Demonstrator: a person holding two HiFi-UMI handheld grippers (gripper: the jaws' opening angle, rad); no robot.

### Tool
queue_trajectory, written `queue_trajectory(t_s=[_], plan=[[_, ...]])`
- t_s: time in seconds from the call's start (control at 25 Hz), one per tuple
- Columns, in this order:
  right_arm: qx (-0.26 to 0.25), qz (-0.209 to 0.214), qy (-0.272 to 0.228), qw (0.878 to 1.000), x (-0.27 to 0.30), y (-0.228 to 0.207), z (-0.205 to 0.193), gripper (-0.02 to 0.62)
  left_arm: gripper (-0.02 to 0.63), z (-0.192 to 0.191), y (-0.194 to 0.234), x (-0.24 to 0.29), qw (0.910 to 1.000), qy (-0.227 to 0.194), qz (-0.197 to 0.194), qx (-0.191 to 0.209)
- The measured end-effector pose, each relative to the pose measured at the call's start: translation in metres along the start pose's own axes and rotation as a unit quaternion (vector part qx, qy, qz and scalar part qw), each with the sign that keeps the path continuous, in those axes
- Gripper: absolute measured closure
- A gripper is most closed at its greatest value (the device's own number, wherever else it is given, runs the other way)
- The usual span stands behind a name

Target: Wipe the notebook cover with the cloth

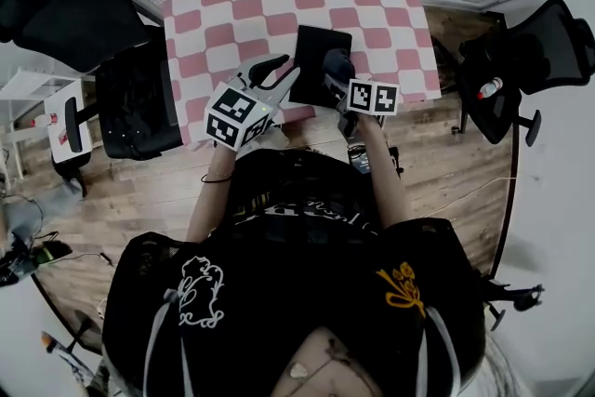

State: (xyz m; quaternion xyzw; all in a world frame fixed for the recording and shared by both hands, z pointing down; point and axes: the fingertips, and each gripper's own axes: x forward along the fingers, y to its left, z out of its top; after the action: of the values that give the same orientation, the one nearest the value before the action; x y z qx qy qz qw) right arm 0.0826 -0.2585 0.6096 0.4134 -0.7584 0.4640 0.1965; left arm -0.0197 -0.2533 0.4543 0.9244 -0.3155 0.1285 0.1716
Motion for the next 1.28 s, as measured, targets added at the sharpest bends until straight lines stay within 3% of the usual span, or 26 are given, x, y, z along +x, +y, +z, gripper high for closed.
queue_trajectory(t_s=[0.6,0.88,1.28], plan=[[-0.085,0.087,0.084,0.989,0.049,0.100,-0.048,0.522,0.492,-0.008,0.006,-0.006,0.9999,0.010,0.003,-0.004],[-0.076,0.075,0.109,0.988,0.060,0.086,-0.068,0.522,0.492,-0.013,0.008,-0.003,0.9998,0.017,-0.005,-0.006],[-0.035,0.075,0.081,0.993,0.045,0.067,-0.067,0.522,0.492,-0.014,0.001,0.007,0.9997,0.022,-0.013,-0.006]])
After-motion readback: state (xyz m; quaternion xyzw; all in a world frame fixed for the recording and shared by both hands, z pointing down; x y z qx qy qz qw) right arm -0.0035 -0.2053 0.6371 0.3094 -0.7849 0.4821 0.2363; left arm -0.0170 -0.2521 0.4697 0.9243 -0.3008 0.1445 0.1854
